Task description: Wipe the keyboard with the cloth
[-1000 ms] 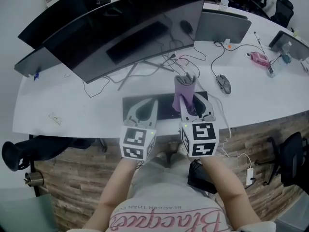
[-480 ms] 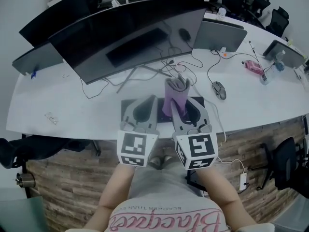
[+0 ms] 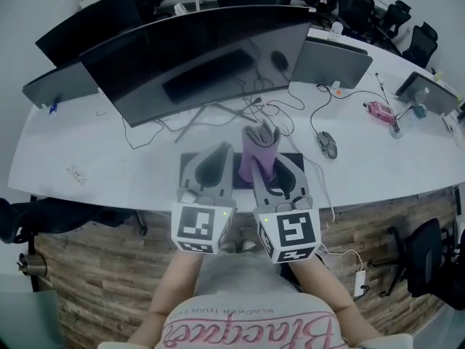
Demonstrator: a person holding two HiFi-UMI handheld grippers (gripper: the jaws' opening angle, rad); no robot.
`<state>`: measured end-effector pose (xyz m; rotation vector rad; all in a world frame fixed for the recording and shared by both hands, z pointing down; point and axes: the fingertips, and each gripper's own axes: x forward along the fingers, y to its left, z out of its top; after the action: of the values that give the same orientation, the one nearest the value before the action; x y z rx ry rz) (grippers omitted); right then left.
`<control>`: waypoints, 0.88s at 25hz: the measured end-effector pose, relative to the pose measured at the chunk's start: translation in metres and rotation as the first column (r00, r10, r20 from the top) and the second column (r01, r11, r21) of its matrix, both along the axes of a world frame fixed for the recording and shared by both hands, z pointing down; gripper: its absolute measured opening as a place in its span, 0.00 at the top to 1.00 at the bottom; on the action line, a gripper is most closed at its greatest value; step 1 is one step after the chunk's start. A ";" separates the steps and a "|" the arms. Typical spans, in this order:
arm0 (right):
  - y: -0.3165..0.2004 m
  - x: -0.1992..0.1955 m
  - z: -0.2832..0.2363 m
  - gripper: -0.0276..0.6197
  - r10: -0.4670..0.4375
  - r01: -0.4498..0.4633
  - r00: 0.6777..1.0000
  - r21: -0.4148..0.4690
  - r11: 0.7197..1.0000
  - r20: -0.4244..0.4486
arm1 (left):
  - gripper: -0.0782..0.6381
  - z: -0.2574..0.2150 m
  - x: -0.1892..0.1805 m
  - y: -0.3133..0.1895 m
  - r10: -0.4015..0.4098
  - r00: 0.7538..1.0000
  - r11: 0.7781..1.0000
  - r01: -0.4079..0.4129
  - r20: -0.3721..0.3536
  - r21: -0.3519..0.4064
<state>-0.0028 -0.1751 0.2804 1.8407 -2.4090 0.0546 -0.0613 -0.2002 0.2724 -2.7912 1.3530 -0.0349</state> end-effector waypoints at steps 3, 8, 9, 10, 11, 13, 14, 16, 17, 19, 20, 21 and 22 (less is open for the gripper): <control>0.001 -0.001 -0.001 0.82 -0.014 0.014 1.000 0.010 1.000 -0.011 | 0.88 0.002 0.001 0.000 -0.010 1.000 1.000 0.010 -0.007 -0.001; -0.003 0.005 0.001 0.82 -0.010 0.010 1.000 0.003 1.000 0.008 | 0.88 -0.002 0.006 0.000 -0.014 1.000 1.000 0.015 -0.011 0.009; -0.003 0.006 0.001 0.82 -0.008 0.008 1.000 0.002 1.000 0.010 | 0.88 -0.002 0.006 0.000 -0.017 1.000 1.000 0.017 -0.013 0.008; -0.003 0.007 0.001 0.82 -0.006 0.006 1.000 0.003 1.000 0.010 | 0.88 -0.002 0.007 -0.001 -0.017 1.000 1.000 0.017 -0.013 0.008; -0.003 0.008 0.000 0.82 -0.005 0.005 1.000 0.006 1.000 0.010 | 0.88 -0.003 0.007 -0.001 -0.015 1.000 1.000 0.015 -0.013 0.011; -0.004 0.009 -0.001 0.82 -0.004 0.004 1.000 0.013 1.000 0.007 | 0.88 -0.004 0.008 -0.002 -0.014 1.000 1.000 0.014 -0.012 0.016; -0.005 0.009 -0.001 0.82 -0.004 0.004 1.000 0.016 1.000 0.005 | 0.88 -0.004 0.008 -0.002 -0.013 1.000 1.000 0.013 -0.012 0.018; -0.006 0.009 -0.001 0.82 -0.006 0.006 1.000 0.019 1.000 -0.002 | 0.88 -0.002 0.008 -0.003 -0.015 1.000 1.000 0.015 -0.015 0.015; -0.007 0.009 -0.001 0.82 -0.005 0.006 1.000 0.020 1.000 -0.005 | 0.88 -0.001 0.007 -0.004 -0.017 1.000 1.000 0.017 -0.017 0.012; -0.007 0.010 -0.001 0.82 -0.001 0.001 1.000 0.020 1.000 -0.008 | 0.88 -0.002 0.006 -0.005 -0.021 1.000 1.000 0.022 -0.020 0.014; -0.007 0.011 -0.001 0.82 0.002 -0.002 1.000 0.018 1.000 -0.009 | 0.88 -0.002 0.005 -0.005 -0.023 1.000 1.000 0.023 -0.020 0.016; -0.008 0.011 0.000 0.82 0.004 -0.004 1.000 0.016 1.000 -0.010 | 0.88 -0.002 0.005 -0.006 -0.024 1.000 1.000 0.024 -0.020 0.017; -0.009 0.011 0.001 0.82 0.006 -0.006 1.000 0.014 1.000 -0.012 | 0.88 -0.002 0.005 -0.007 -0.023 1.000 1.000 0.023 -0.020 0.017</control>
<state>0.0081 -0.1841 0.2813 1.8490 -2.4019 0.0269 -0.0564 -0.2075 0.2706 -2.7693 1.3833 0.0031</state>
